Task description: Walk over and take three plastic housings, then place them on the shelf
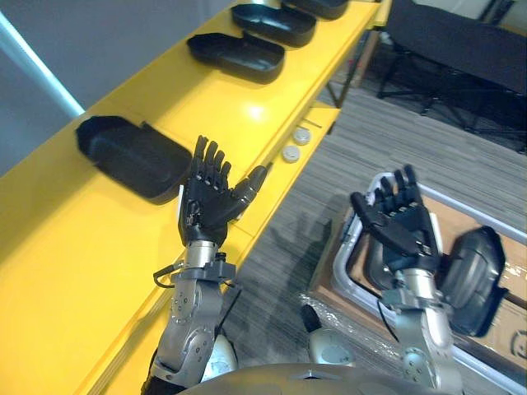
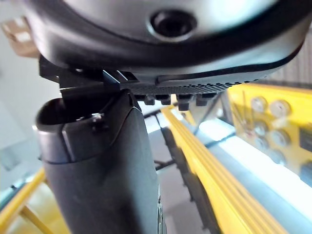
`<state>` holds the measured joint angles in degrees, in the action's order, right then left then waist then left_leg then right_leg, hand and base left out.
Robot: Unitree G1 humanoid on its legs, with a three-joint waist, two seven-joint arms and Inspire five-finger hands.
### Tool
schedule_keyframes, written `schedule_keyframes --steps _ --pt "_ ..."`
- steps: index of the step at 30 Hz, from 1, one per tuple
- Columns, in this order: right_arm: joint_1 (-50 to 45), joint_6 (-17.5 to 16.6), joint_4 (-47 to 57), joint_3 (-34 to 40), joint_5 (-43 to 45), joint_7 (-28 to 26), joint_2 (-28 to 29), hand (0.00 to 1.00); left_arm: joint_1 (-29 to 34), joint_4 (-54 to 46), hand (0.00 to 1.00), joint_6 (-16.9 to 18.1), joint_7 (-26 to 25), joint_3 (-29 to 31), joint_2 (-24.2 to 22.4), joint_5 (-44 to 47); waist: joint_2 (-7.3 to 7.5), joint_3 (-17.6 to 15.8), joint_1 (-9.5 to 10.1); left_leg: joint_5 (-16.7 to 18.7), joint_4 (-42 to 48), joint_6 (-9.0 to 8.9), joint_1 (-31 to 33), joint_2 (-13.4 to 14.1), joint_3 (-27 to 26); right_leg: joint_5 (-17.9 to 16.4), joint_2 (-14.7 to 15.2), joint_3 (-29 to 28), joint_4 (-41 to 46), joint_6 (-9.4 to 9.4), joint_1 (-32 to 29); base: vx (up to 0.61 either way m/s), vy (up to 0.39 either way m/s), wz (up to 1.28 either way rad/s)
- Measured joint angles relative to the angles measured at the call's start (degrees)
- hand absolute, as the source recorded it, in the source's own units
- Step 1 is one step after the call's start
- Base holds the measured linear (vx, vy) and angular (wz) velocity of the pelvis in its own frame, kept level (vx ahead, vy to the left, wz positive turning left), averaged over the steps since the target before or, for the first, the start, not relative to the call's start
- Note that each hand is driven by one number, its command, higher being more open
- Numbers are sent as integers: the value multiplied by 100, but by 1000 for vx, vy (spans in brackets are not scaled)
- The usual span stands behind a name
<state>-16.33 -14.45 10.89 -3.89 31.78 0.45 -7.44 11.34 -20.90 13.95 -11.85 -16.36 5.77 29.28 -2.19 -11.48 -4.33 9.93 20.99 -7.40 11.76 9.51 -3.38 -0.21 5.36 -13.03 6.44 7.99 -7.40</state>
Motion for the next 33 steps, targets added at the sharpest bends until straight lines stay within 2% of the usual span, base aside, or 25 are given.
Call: schedule_keyframes --steps 3,5,6,7,8,9,10,11,12,13,14,15,17,18,19,20,21,22,23,24,25,26,27,31,33 --pt "-228 12 -216 -211 -210 383 281 100 27 -8 100 11 87 49 17 -57 -45 -246 101 52 65 91 -325 -140 81 6 38 -116 494 29 56 -28 119 -12" --pt "-599 -7 -201 -214 -211 317 464 100 113 -11 100 14 227 52 106 -26 80 -346 104 125 63 189 -627 -203 -173 39 118 -110 655 84 69 -90 162 -67" --pt "-734 -33 -198 -223 -207 154 505 100 199 -38 100 10 282 54 126 -17 191 -406 127 195 32 288 -810 -243 -468 154 220 204 633 240 72 -154 111 -118" --pt "-801 -73 -192 -250 -206 -48 497 100 237 -61 100 -20 253 61 141 -26 283 -468 126 206 -7 375 -904 -278 -760 353 326 604 520 146 20 -270 97 -132" --pt "-806 -94 -193 -238 -187 -190 484 100 225 -50 100 -84 231 75 121 -28 263 -461 79 165 -68 463 -868 -208 -976 722 350 695 153 224 29 -268 77 -122" --pt "-725 -133 -193 -253 -49 -341 445 100 159 -43 100 -170 255 80 73 -28 161 -505 93 75 -200 577 -814 -128 -1198 614 456 1068 446 0 -140 -282 85 -80" --pt "-673 -161 -201 -308 30 -390 413 100 133 -40 100 -204 265 81 71 -28 179 -492 105 0 -298 600 -809 -96 -1280 429 542 1303 923 -193 -262 -197 90 -70" --pt "-472 -247 -283 -558 40 -399 276 100 166 -38 100 -216 294 115 74 -30 115 -495 143 -218 -558 626 -823 -53 -1399 76 784 1670 1714 -409 -375 -174 56 -40" --pt "-322 -327 -377 -703 26 -398 205 100 182 -28 100 -234 324 149 69 -31 116 -475 173 -315 -657 614 -821 -11 -1433 -8 930 1817 1996 -511 -356 -136 -23 -52" --pt "70 -499 -666 -1004 -13 -278 100 100 197 45 100 -252 417 190 46 -35 34 -454 292 -464 -784 550 -811 152 -1541 -133 1262 2078 2381 -709 -282 -133 -132 -67" --pt "476 -598 -1062 -1348 -178 -81 93 100 257 98 100 -251 477 279 18 -34 -40 -418 464 -564 -824 436 -809 385 -1669 -156 1621 2329 2600 -785 -110 -132 -181 -74" --pt "635 -603 -1225 -1504 -235 27 113 100 290 120 100 -244 492 320 13 -20 -69 -398 548 -605 -825 371 -806 503 -1719 -150 1795 2437 2666 -785 -13 -117 -273 -78" --pt "901 -599 -1328 -1933 -802 430 222 100 390 226 100 -69 491 449 -10 441 -70 -345 749 -908 -839 5 -798 936 -1931 -135 2365 2560 2712 -785 226 -84 -379 -71" --pt "899 -593 -1310 -1982 -1006 488 266 100 437 244 100 -13 480 509 -24 623 -54 -336 749 -984 -833 -90 -793 1060 -1985 -132 2433 2551 2644 -783 244 -65 -515 -82" --pt "848 -490 -1240 -2015 -1264 549 333 100 516 286 100 66 408 632 -33 913 -3 -288 742 -1146 -812 -282 -769 1334 -2072 -77 2419 2551 2309 -696 251 -110 -796 -79" --pt "707 -386 -1202 -2008 -1343 578 336 100 526 412 100 156 374 696 -33 1135 85 -93 685 -1374 -819 -487 -606 1569 -2058 130 2226 2638 1685 -372 269 -102 -691 -72" --pt "616 -306 -1168 -1991 -1334 582 341 100 507 460 100 184 375 714 -19 1197 190 -13 669 -1516 -858 -533 -554 1654 -2030 309 2106 2701 1385 -131 309 -137 -992 -48" --pt "385 -101 -1089 -1887 -1338 513 253 100 468 642 100 201 359 672 -106 1320 247 109 594 -1853 -1063 -492 -526 1868 -1921 -439 1914 2955 1292 727 415 -131 -868 -16" --pt "143 54 -1090 -1651 -1342 460 -45 100 450 993 100 172 276 499 -425 1321 -59 126 401 -2381 -1296 -83 -446 2183 -1734 -866 1537 3156 1383 693 443 -131 -868 3" --pt "15 139 -1092 -1472 -1344 460 -192 100 447 1128 100 100 208 324 -542 1325 -175 126 280 -2675 -1331 160 -367 2244 -1643 -890 1415 3219 1449 645 448 -82 -634 23" --pt "-385 233 -1093 -1109 -1342 464 -377 100 537 1211 100 -52 169 -110 -604 1341 -143 111 165 -2722 -1229 80 -347 2047 -1429 -949 1419 3256 1473 531 476 -15 -386 4" --pt "-630 237 -1093 -874 -1341 467 -416 100 595 1179 100 -69 203 -390 -587 1336 -115 103 152 -2510 -1219 -169 -462 1771 -1341 -970 1431 3228 1431 471 486 0 -471 -30" --pt "-816 231 -1092 -676 -1341 482 -415 100 657 1089 100 -67 327 -605 -595 1320 -114 103 117 -2154 -1245 -252 -639 1502 -1399 -972 1362 3132 1337 381 474 25 -230 -55" --pt "-882 157 -977 -768 -1346 511 -435 100 721 835 100 -31 485 -667 -497 1309 -112 248 262 -1071 -1573 -160 -932 827 -1156 -695 1027 2689 901 207 186 9 -88 -66" --pt "-668 157 -963 -914 -1333 624 -433 100 704 836 100 -31 490 -525 -458 1309 -96 321 377 -854 -1662 -133 -923 595 -984 -443 1034 2502 709 254 39 -20 54 -51"
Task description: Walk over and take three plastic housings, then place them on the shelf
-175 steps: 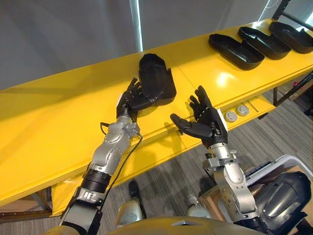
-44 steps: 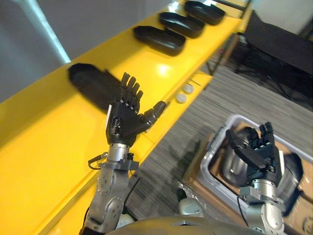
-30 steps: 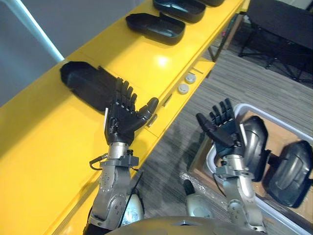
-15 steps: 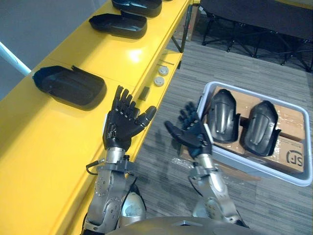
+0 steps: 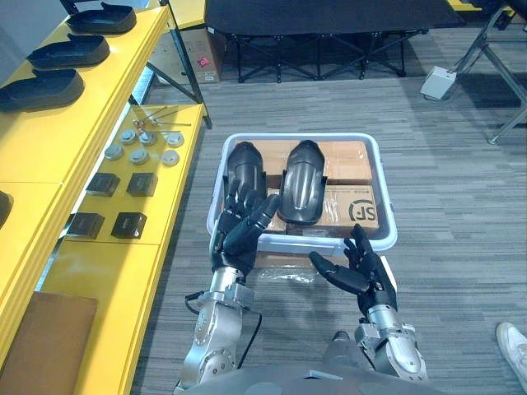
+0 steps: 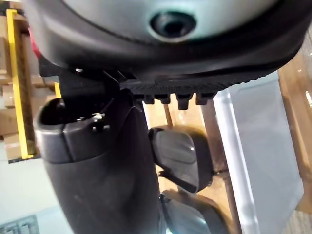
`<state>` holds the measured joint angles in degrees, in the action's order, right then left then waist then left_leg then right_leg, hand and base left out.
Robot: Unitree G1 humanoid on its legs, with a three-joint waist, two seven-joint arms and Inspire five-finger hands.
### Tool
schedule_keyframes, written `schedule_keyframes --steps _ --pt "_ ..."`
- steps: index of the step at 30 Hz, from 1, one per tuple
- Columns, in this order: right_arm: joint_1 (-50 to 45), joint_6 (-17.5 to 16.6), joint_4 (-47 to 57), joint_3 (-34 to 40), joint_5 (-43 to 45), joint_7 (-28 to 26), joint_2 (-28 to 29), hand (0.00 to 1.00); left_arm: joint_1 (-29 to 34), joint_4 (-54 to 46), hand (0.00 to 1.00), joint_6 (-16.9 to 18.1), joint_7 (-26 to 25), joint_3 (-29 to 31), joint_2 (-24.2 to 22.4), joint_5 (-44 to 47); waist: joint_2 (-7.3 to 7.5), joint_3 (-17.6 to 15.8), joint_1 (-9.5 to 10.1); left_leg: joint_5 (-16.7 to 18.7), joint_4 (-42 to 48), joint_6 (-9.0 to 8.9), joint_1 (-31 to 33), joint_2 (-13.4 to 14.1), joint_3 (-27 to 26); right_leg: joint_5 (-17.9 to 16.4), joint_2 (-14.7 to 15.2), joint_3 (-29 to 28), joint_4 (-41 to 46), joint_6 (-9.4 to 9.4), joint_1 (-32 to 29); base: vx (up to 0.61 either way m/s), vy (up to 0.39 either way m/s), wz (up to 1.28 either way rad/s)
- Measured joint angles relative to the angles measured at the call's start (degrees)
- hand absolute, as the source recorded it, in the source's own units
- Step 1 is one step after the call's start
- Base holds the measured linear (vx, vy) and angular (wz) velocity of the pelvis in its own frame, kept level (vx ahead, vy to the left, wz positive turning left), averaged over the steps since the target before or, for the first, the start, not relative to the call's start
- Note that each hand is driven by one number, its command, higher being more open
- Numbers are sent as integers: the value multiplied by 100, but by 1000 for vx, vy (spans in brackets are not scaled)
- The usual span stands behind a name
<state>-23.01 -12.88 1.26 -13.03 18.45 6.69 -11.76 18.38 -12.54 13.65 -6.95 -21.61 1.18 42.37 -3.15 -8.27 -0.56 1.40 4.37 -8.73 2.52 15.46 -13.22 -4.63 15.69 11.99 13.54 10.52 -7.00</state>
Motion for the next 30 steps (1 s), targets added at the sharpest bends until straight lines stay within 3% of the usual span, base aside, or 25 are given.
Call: schedule_keyframes --steps 1,4,7,12,14,20,23,30 --pt "70 1 -1 -6 2 73 14 100 4 8 100 0 0 33 29 0 0 8 27 12 17 -19 4 -55 -23 78 39 -32 -61 33 -4 -34 94 -33" --pt "473 84 -218 -6 -5 619 166 100 37 11 100 -49 145 255 280 -46 206 7 120 67 78 -95 8 -351 -70 377 307 -71 -283 139 5 -48 147 -14" --pt "874 145 -705 270 8 1125 359 100 52 0 100 -186 439 533 464 -200 305 -3 306 257 369 -22 79 -493 -138 761 433 -24 -525 103 56 -47 124 -18" --pt "1760 208 -1108 1006 0 1836 385 100 -182 -75 100 -261 700 705 650 -250 504 -184 359 417 856 -23 673 -513 33 1260 439 327 -1117 64 73 -78 56 8" --pt "2545 210 -1444 1577 0 2202 250 100 -326 -75 100 -270 738 804 668 -251 612 -314 367 437 963 -15 1017 -510 171 1414 383 428 -1301 19 -78 -119 4 10" --pt "4149 332 -2453 2163 176 2669 -697 100 -622 -75 100 -281 738 887 707 -440 556 -777 520 270 937 -69 1375 -488 499 1446 256 598 -1368 -18 -308 -52 -22 9" --pt "4864 507 -3077 2145 275 2547 -1062 100 -734 -73 100 -278 737 846 727 -810 484 -1114 572 141 917 -36 1417 -479 610 1477 213 634 -1371 -52 -319 -2 -14 4" --pt "6050 781 -4475 1811 506 2056 -1576 100 -1068 419 100 -221 774 673 795 -1146 419 -1527 764 86 939 24 1509 -512 696 1738 218 674 -1373 -167 -394 -5 12 2"
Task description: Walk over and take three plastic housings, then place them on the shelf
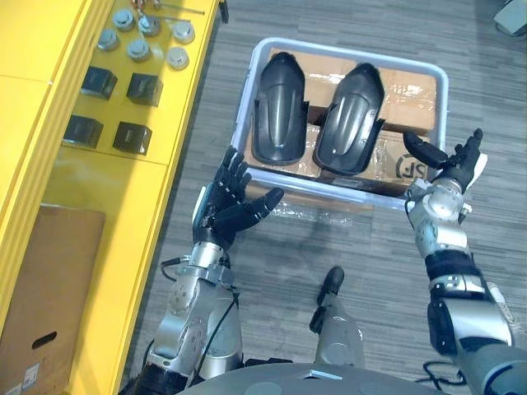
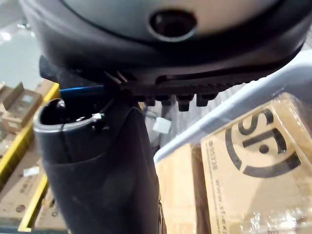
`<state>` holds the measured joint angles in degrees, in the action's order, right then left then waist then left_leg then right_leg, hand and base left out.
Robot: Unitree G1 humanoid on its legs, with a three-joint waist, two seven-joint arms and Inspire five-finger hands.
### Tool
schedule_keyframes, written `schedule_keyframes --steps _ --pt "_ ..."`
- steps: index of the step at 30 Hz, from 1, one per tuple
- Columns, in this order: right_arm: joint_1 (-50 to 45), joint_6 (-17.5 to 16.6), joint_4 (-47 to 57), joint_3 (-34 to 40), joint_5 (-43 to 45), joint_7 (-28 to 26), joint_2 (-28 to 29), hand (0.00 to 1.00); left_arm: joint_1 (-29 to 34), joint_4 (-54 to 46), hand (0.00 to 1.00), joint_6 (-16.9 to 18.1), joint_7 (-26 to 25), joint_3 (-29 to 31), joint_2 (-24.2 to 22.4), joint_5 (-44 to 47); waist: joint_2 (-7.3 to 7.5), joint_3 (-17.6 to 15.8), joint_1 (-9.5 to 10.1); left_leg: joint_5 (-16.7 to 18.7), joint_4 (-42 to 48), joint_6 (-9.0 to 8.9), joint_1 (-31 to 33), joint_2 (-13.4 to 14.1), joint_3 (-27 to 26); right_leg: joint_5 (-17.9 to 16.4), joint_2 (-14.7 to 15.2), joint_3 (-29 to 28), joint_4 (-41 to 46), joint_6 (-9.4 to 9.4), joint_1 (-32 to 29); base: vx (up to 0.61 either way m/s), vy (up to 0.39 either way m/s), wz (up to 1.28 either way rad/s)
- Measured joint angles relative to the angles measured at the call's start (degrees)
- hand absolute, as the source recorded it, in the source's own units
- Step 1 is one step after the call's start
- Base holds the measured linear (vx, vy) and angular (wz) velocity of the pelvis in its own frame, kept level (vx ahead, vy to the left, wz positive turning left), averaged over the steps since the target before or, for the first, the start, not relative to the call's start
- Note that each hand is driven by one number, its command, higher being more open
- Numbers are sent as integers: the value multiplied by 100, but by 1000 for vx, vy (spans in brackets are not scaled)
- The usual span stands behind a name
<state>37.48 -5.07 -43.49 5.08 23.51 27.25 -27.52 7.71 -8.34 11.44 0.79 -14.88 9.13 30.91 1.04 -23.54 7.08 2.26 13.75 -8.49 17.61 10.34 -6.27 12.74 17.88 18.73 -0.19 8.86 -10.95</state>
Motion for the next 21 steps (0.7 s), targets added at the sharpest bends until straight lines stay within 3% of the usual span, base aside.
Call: schedule_keyframes --steps 5,11,12,21 --pt "1001 240 -883 -508 50 -454 -569 100 -83 421 100 100 -45 -123 -14 16 -198 -222 80 -114 -63 15 143 -42 170 36 11 224 3 -18 -34 -24 10 16" --pt "1689 487 -1292 -936 -12 -954 -969 100 -91 661 100 232 -99 -325 -35 45 -328 -326 217 -333 -304 10 196 -77 280 35 19 349 11 -18 -97 -19 -19 11" --pt "1774 573 -1316 -1033 -18 -1038 -1034 0 -90 699 100 233 -111 -340 -34 48 -350 -348 228 -374 -350 11 198 -80 301 35 20 391 16 -18 -97 -30 -27 13" --pt "1870 1818 -1576 -986 -767 -1681 -1284 0 -73 784 100 190 -113 -222 -22 54 -350 -350 214 -606 -767 -31 -111 -53 318 22 -10 461 120 -31 6 -21 -23 2"
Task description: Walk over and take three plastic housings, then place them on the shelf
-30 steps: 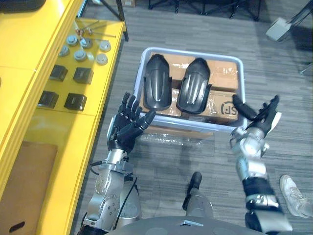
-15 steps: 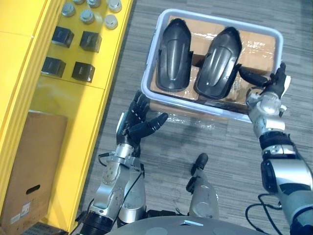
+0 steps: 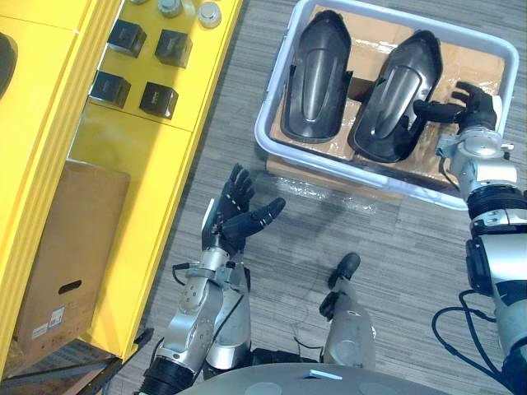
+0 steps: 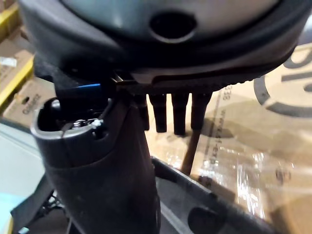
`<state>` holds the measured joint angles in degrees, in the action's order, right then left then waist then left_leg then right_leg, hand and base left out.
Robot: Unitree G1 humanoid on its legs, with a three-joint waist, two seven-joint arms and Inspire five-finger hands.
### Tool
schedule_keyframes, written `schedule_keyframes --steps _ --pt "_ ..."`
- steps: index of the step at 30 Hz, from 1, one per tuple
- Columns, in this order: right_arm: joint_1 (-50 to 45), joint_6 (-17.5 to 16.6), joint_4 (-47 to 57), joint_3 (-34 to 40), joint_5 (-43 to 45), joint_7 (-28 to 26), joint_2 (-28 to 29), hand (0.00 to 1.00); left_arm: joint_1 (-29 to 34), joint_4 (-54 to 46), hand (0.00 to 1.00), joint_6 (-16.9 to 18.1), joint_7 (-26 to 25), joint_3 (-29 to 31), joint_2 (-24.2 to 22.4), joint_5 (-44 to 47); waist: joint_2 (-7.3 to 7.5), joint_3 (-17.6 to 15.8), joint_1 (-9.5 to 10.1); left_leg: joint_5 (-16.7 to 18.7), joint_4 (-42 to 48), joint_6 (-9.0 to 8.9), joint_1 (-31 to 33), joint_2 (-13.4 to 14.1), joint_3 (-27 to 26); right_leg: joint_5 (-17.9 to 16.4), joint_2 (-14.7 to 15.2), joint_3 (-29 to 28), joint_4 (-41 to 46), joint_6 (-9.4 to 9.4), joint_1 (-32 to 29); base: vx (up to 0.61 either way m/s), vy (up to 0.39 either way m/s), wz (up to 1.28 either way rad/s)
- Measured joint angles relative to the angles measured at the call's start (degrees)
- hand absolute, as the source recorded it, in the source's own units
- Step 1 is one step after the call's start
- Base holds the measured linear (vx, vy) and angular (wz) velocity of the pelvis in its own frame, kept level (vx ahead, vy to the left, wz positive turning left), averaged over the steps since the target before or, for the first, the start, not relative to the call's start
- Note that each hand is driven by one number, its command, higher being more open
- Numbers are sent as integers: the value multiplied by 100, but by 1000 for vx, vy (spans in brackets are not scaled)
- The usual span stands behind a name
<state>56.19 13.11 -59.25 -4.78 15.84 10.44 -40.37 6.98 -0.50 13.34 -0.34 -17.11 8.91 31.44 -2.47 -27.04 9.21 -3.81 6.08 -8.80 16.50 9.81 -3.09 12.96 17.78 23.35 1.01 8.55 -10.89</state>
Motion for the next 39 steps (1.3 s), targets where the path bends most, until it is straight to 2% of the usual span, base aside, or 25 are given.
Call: schedule_keyframes --steps 3,5,8,9,11,14,20,21,23,26,27,29,30,33,37,39 --pt "106 308 -68 4 -866 -274 0 0 -3 -65 100 -185 135 8 23 498 4 0 17 -110 -271 -14 -179 53 -46 -54 -50 6 25 -73 27 -21 -40 -5" --pt "180 712 -227 9 -1138 -285 36 0 8 -66 100 -354 170 -7 71 700 10 2 130 -313 -551 -89 -328 153 -52 -145 -167 13 31 -184 31 5 -78 -5" --pt "283 1189 -472 32 -1332 -411 83 0 39 -63 100 -488 172 -28 76 718 19 2 149 -467 -764 -105 -462 204 -40 -227 -203 26 115 -165 51 8 -55 1" --pt "282 1234 -521 65 -1331 -423 119 0 39 -60 100 -489 172 -33 82 717 22 2 142 -482 -795 -101 -501 204 -45 -237 -203 25 124 -176 73 0 0 0" --pt "288 1526 -672 210 -1318 -283 261 0 2 -75 100 -485 208 -54 158 717 47 15 144 -536 -921 -113 -639 202 -41 -336 -191 32 190 -179 140 -27 -13 6" --pt "289 1630 -878 338 -1265 0 287 0 22 -108 100 -485 222 -62 221 718 74 9 160 -653 -1085 -115 -703 203 25 -473 -190 87 199 -101 196 -44 -32 14" --pt "180 1192 -1152 524 -1338 1269 191 0 323 -129 100 -445 248 -199 323 720 74 9 90 -707 -1093 -100 -680 162 76 -464 -151 119 199 -24 218 -22 -12 5" --pt "163 948 -1146 542 -1387 1564 92 0 411 -168 100 -435 300 -233 323 720 74 9 18 -723 -1092 -103 -669 154 132 -460 -145 166 199 -18 252 -1 -17 14" --pt "57 736 -993 546 -1474 1823 -94 0 489 -248 100 -429 377 -241 320 720 72 10 3 -732 -1092 -103 -680 151 156 -460 -143 171 199 -11 286 5 -17 10" --pt "-284 174 -28 590 -1537 2362 -591 0 484 -277 100 -337 509 -186 302 718 68 18 -54 -731 -1091 -103 -704 154 135 -460 -146 148 196 -1 294 1 -6 -1" --pt "-362 48 196 612 -1559 2436 -673 0 480 -280 100 -334 540 -144 292 717 68 25 -75 -731 -1091 -103 -707 156 128 -460 -148 145 196 -1 295 6 -20 -4" --pt "-628 -488 982 774 -1769 2673 -859 0 467 -307 100 -312 603 41 268 712 85 63 -184 -730 -1090 -102 -752 171 85 -459 -163 133 179 -1 314 8 -23 -8" --pt "-705 -602 1144 787 -1788 2712 -874 0 469 -312 100 -312 612 102 264 711 98 97 -194 -729 -1090 -101 -769 175 57 -459 -167 114 172 0 315 15 -24 -18" --pt "-1322 -1032 1769 814 -1961 2738 -853 0 475 -329 100 -312 684 247 240 618 196 453 -192 -693 -1091 -97 -841 189 -42 -440 -198 51 42 21 392 38 -27 -11" --pt "-2367 -1378 2492 932 -2318 2752 -175 0 573 -713 100 -311 891 395 277 380 472 1022 -224 -525 -1092 -136 -1027 214 -139 -391 -275 56 -296 88 662 48 -28 -8" --pt "-2699 -1481 2751 932 -2513 2750 96 0 539 -893 100 -322 1030 393 259 381 511 1089 -265 -497 -1092 -160 -1162 210 -138 -388 -274 95 -332 92 828 52 -18 2"
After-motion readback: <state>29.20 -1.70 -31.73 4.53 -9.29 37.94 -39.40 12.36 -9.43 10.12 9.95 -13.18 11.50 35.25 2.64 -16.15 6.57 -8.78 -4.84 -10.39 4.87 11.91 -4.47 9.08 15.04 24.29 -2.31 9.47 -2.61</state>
